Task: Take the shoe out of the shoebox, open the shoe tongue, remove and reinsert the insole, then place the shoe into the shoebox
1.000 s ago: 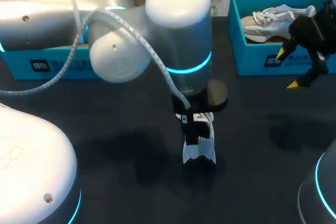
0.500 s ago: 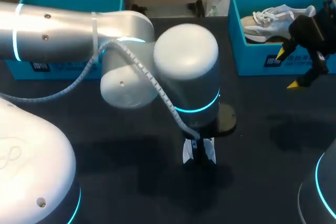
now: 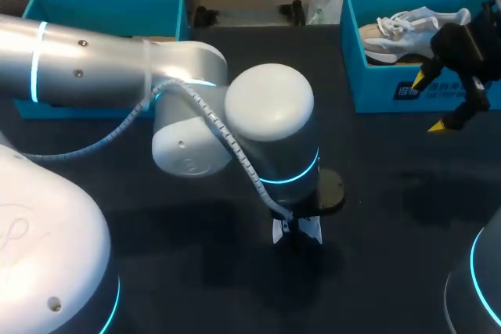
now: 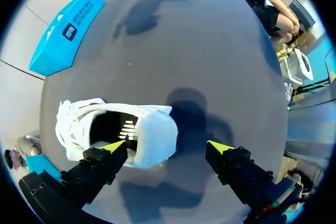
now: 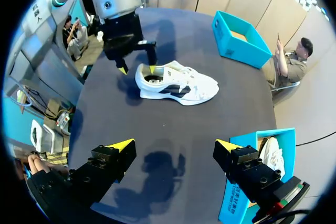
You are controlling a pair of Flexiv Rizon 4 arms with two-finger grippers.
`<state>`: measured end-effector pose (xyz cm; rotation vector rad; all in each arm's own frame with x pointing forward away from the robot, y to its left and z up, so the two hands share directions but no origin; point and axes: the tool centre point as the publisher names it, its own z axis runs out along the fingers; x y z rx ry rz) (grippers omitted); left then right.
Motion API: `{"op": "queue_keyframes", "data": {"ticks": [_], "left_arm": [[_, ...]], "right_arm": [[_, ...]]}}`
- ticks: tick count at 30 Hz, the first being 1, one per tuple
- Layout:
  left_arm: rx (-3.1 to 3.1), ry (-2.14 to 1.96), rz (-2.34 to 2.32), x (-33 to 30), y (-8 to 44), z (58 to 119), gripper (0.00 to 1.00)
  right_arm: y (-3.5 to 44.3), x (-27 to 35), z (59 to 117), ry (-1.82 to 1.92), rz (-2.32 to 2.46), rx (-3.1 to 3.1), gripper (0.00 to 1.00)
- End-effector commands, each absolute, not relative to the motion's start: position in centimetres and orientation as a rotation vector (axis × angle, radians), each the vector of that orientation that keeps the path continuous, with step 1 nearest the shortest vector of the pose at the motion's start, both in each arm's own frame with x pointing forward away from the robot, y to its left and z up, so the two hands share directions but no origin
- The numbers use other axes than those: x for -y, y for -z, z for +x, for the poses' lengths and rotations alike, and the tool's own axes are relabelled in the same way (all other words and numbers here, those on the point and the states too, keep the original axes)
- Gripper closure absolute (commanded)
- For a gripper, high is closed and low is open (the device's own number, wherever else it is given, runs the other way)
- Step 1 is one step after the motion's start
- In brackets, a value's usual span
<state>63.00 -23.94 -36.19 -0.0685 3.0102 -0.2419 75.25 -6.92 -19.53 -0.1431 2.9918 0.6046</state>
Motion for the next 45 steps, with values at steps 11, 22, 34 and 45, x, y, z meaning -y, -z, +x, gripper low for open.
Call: {"op": "queue_keyframes", "data": {"ticks": [11,22,34,45], "left_arm": [[-3.046,0.157,0.008,25.3,39.0,63.5,0.00],[-3.098,0.094,0.132,24.8,39.9,63.4,0.26],[-3.195,0.040,0.168,24.1,39.5,62.9,1.00],[-3.246,0.005,0.084,24.2,35.0,63.7,1.00]], "right_arm": [[19.6,6.9,75.3,-0.602,-0.144,-2.993,0.00],[19.6,6.9,75.3,-0.602,-0.144,-2.993,0.00],[19.6,6.9,75.3,-0.602,-0.144,-2.993,0.00],[19.6,6.9,75.3,-0.602,-0.144,-2.993,0.00]]}}
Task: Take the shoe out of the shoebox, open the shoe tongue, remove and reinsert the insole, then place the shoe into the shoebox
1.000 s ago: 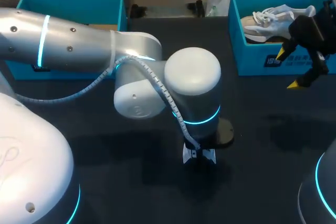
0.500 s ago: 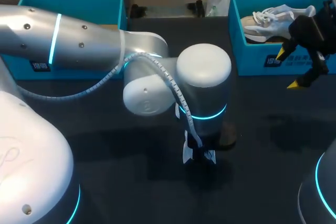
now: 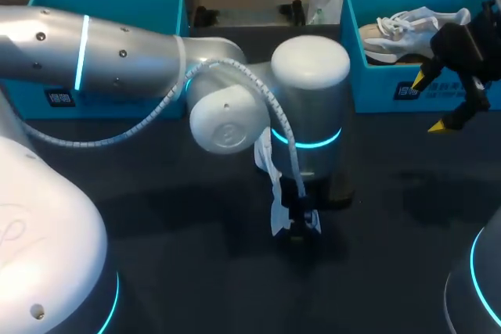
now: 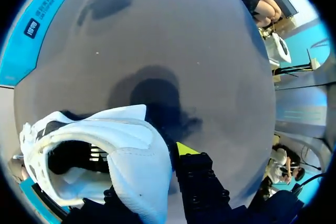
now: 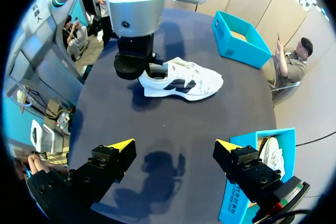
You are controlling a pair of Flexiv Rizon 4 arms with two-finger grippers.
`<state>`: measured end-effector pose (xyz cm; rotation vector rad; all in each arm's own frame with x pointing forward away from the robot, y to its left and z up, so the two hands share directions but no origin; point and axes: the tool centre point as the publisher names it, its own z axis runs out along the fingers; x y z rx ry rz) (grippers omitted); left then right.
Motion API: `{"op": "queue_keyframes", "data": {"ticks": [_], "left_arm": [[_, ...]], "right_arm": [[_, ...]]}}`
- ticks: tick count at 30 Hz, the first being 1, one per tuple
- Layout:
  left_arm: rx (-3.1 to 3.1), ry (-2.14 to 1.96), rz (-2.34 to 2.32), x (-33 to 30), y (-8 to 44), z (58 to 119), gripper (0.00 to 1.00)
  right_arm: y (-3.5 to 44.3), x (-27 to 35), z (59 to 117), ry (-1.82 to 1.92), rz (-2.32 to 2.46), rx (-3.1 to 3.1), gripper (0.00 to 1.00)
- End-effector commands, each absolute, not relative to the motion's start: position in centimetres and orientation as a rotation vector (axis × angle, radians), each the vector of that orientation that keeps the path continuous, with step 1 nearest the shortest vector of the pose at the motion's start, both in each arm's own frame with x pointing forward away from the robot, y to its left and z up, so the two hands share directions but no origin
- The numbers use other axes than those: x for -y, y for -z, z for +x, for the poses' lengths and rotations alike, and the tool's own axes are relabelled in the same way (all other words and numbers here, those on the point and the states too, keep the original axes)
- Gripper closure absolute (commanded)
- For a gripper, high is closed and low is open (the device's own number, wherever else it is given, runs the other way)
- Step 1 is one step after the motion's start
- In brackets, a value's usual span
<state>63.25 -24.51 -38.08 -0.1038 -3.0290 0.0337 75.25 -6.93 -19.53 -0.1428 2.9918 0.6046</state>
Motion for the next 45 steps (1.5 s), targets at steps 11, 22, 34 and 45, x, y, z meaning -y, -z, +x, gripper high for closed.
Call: {"op": "queue_keyframes", "data": {"ticks": [11,22,34,45], "left_arm": [[3.079,0.028,0.003,24.3,25.5,65.3,1.00],[3.031,0.042,-0.080,23.7,20.6,65.5,1.00],[3.034,0.041,-0.066,23.9,19.9,65.3,1.00],[3.034,0.041,-0.066,23.9,19.9,65.3,1.00]], "right_arm": [[19.6,6.9,75.3,-0.602,-0.144,-2.993,0.00],[19.6,6.9,75.3,-0.602,-0.144,-2.993,0.00],[19.6,6.9,75.3,-0.602,-0.144,-2.993,0.00],[19.6,6.9,75.3,-0.602,-0.144,-2.993,0.00]]}}
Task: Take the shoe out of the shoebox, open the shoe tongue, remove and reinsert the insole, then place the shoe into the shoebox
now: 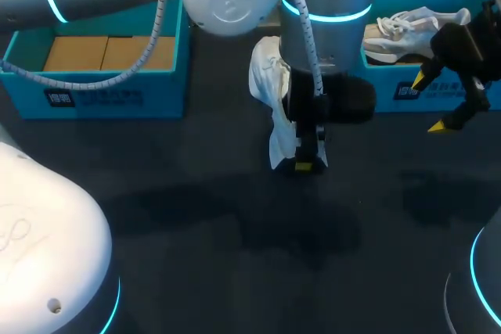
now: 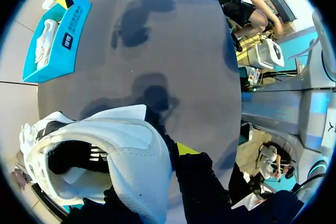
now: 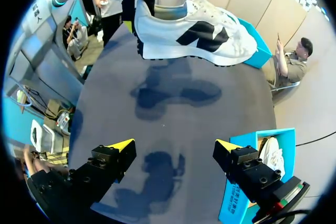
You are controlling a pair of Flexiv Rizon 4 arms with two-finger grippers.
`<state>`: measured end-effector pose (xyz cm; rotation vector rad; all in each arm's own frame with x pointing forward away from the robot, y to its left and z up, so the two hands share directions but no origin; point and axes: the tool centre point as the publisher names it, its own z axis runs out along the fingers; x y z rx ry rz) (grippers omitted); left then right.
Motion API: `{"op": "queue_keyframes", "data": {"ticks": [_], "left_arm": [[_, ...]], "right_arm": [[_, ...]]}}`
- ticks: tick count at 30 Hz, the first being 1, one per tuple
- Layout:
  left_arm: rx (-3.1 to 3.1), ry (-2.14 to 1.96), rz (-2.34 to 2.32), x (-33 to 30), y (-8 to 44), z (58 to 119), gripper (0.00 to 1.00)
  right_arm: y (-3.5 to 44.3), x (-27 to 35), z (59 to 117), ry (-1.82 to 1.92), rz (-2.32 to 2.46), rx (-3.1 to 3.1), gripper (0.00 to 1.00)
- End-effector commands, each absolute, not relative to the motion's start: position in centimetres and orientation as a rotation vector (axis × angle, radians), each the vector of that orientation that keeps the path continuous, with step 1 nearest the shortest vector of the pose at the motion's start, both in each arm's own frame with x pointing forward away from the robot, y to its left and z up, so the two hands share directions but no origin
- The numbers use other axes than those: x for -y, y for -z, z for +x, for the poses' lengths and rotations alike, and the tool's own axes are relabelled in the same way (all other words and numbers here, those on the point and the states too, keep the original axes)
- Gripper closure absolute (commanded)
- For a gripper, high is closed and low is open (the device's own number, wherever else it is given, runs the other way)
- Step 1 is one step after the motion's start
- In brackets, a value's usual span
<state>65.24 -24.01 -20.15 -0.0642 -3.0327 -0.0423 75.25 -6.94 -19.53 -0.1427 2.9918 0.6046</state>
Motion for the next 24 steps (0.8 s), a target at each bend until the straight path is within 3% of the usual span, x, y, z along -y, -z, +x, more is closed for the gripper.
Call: {"op": "queue_keyframes", "data": {"ticks": [1,24], "left_arm": [[3.034,0.041,-0.066,23.9,19.9,65.3,1.00],[2.992,-0.098,-0.226,12.0,15.3,76.3,1.00]], "right_arm": [[19.6,6.9,75.3,-0.602,-0.144,-2.993,0.00],[19.6,6.9,75.3,-0.602,-0.144,-2.993,0.00]]}}
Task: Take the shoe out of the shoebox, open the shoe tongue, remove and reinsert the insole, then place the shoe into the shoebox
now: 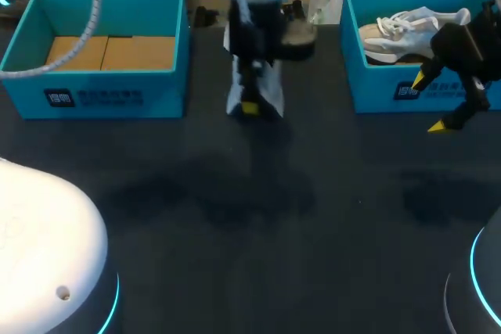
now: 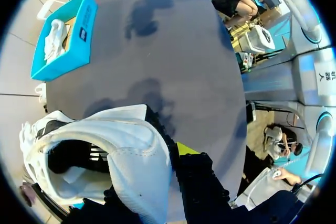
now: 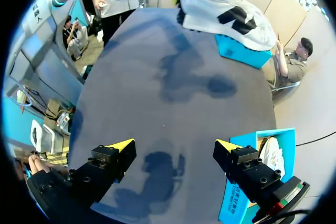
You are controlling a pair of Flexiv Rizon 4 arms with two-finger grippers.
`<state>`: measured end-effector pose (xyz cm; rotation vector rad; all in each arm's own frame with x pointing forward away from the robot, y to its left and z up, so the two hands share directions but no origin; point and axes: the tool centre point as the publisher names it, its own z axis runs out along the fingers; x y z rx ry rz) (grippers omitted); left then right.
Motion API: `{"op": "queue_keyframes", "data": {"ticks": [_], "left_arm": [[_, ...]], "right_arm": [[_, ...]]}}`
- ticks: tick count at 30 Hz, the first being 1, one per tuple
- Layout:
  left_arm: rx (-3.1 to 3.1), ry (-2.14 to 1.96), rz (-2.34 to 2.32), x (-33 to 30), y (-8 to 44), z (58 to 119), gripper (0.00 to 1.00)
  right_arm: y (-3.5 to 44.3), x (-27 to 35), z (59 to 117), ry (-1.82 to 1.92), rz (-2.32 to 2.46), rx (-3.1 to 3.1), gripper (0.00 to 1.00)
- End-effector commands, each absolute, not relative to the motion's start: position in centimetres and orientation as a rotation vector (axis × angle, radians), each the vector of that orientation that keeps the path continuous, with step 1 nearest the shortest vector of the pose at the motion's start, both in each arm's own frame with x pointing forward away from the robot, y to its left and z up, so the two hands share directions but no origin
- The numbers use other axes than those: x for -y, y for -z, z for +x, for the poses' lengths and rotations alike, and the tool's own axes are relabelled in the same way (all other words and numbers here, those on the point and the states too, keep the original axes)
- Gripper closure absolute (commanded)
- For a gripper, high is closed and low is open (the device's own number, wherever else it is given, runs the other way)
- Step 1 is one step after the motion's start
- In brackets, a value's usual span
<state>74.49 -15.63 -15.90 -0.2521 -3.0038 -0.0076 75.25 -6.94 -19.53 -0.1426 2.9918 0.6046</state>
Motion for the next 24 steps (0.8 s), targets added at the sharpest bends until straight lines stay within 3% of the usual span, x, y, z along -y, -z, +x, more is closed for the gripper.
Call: {"op": "queue_keyframes", "data": {"ticks": [1,24], "left_arm": [[2.994,-0.103,-0.224,11.3,15.1,76.7,1.00],[3.094,-0.195,-0.025,-4.1,14.7,87.2,1.00]], "right_arm": [[19.6,6.9,75.3,-0.602,-0.144,-2.993,0.00],[19.6,6.9,75.3,-0.602,-0.144,-2.993,0.00]]}}
